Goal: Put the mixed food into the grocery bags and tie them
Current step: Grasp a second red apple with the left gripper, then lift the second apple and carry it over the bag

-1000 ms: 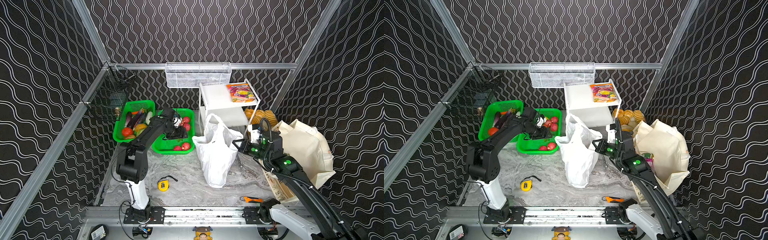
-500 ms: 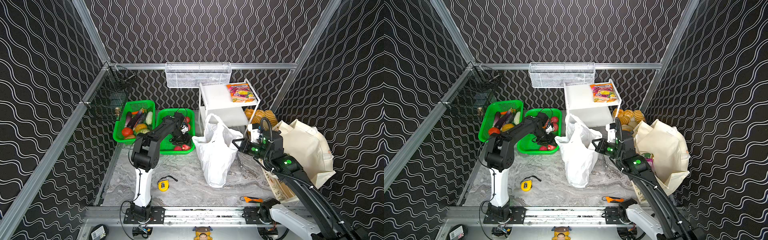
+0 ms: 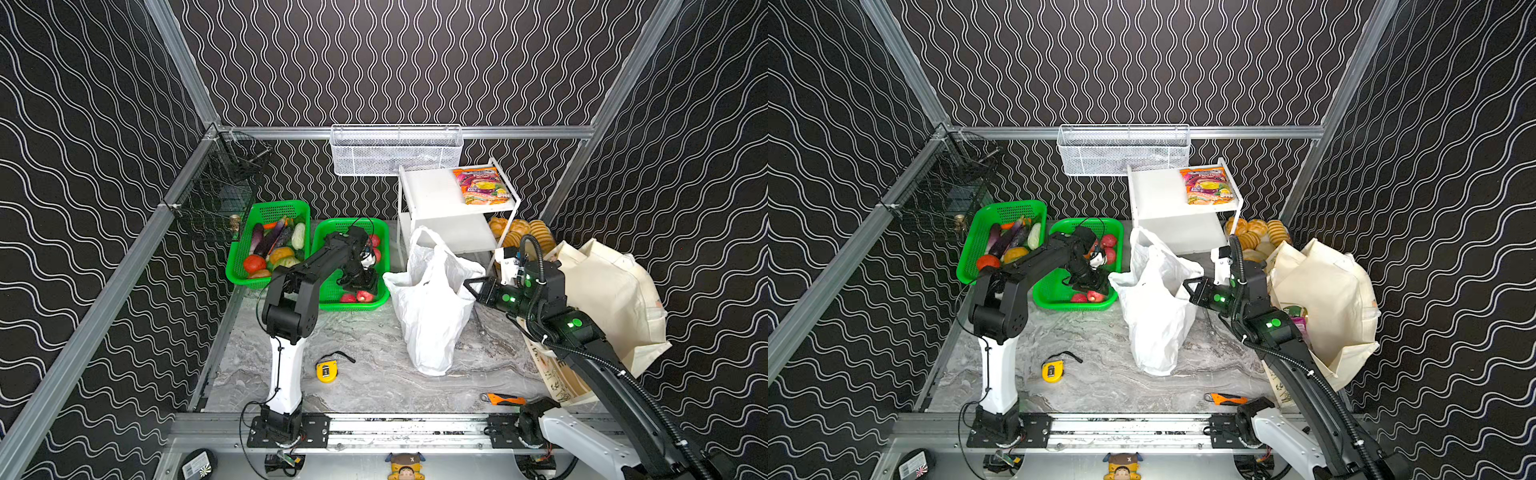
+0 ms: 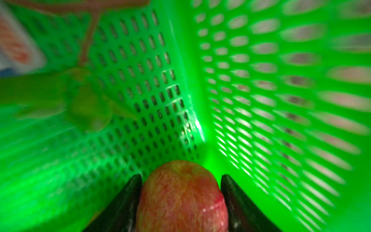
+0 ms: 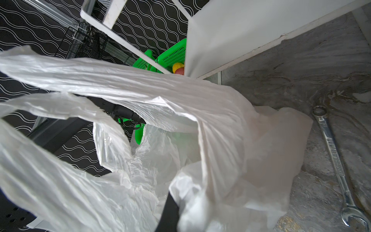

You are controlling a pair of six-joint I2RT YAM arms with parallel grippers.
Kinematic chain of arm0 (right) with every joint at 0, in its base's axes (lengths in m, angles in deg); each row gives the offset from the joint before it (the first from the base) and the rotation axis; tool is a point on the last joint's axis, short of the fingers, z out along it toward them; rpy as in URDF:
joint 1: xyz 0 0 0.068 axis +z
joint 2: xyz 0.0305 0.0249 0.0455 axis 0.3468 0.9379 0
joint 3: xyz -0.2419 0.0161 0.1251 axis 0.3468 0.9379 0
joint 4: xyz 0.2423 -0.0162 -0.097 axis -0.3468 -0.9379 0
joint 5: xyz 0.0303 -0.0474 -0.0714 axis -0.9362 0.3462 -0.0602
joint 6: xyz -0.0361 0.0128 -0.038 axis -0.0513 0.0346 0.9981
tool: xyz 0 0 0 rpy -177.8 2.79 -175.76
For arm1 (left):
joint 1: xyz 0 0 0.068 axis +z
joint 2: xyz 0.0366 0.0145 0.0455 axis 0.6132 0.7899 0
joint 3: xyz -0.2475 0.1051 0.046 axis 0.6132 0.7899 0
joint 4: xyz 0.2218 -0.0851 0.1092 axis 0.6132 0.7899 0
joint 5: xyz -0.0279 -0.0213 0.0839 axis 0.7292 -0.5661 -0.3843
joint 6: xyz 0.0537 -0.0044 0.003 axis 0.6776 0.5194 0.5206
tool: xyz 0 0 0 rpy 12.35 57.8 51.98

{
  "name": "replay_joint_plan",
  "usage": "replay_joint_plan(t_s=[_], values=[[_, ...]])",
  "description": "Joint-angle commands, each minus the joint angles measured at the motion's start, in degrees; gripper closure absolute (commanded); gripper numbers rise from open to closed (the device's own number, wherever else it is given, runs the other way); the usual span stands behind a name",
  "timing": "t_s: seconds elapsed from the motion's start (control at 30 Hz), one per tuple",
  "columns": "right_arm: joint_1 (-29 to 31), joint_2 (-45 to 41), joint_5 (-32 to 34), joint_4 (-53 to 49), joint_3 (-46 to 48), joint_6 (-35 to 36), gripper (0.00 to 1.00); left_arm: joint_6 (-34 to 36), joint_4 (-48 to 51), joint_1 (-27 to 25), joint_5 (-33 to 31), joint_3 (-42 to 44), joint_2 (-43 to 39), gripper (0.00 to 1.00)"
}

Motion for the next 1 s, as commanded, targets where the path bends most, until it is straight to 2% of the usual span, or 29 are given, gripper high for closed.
replay_joint_plan(t_s=[0.0,0.23,0.57,0.7,0.9,0.97], values=[[0.0,-0.3,0.2,2.0,0.1,-0.2,1.00,0.6,-0.1,0.0,-1.4,0.8,-4.4,0.36],[-0.1,-0.1,-0.1,2.6,0.2,-0.5,1.00,-0.9,-2.4,0.0,-0.9,4.3,-15.2,0.36],[-0.1,0.6,-0.4,2.9,0.3,-0.9,1.00,-8.0,-19.1,-3.8,14.3,11.6,-31.9,0.42],[-0.1,0.3,-0.8,3.8,0.9,-1.5,1.00,-9.9,-24.0,-5.5,17.8,13.5,-34.7,0.44],[0.0,0.2,-1.1,4.0,1.0,-1.4,1.00,-4.8,-21.9,-10.7,21.6,10.7,-34.8,0.45],[-0.1,0.2,-1.2,4.0,0.9,-1.4,1.00,-3.0,-20.8,-13.1,20.9,9.3,-34.4,0.44]])
